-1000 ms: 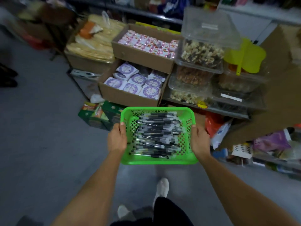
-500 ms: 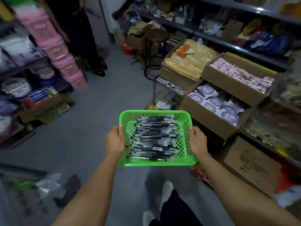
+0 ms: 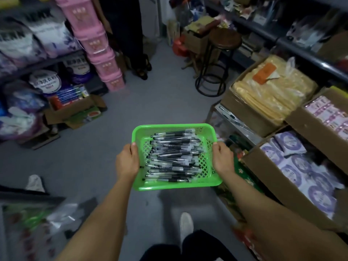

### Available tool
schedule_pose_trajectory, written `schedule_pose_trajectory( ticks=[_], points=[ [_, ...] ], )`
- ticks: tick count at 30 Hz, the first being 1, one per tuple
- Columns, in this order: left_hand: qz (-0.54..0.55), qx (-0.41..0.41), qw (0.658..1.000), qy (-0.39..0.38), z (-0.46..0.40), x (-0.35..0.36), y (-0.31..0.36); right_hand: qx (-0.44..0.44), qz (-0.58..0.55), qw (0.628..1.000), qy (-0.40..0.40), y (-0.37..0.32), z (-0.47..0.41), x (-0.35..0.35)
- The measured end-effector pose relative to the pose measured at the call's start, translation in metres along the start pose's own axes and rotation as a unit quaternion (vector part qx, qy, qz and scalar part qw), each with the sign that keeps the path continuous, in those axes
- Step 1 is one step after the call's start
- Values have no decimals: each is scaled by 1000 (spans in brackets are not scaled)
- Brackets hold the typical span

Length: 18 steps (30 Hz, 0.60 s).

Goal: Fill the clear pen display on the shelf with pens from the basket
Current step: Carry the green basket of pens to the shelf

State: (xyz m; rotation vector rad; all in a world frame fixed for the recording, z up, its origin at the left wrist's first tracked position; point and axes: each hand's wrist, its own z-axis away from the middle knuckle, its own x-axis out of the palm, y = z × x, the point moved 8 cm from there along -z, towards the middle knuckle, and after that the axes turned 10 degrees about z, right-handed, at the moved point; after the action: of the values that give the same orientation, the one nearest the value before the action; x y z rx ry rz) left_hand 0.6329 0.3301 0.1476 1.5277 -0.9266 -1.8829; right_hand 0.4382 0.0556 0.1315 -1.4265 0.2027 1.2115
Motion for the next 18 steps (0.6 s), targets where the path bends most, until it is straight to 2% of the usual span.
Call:
schedule_pose_trajectory(
  ticks=[10,18],
  points=[
    [2,4,1000,1,-162,27,40,0,-4,1000,1,-83,-136,33],
    [6,85,994,-62,-348,63,109,54,-42,995,78,-156,-259,59]
  ],
)
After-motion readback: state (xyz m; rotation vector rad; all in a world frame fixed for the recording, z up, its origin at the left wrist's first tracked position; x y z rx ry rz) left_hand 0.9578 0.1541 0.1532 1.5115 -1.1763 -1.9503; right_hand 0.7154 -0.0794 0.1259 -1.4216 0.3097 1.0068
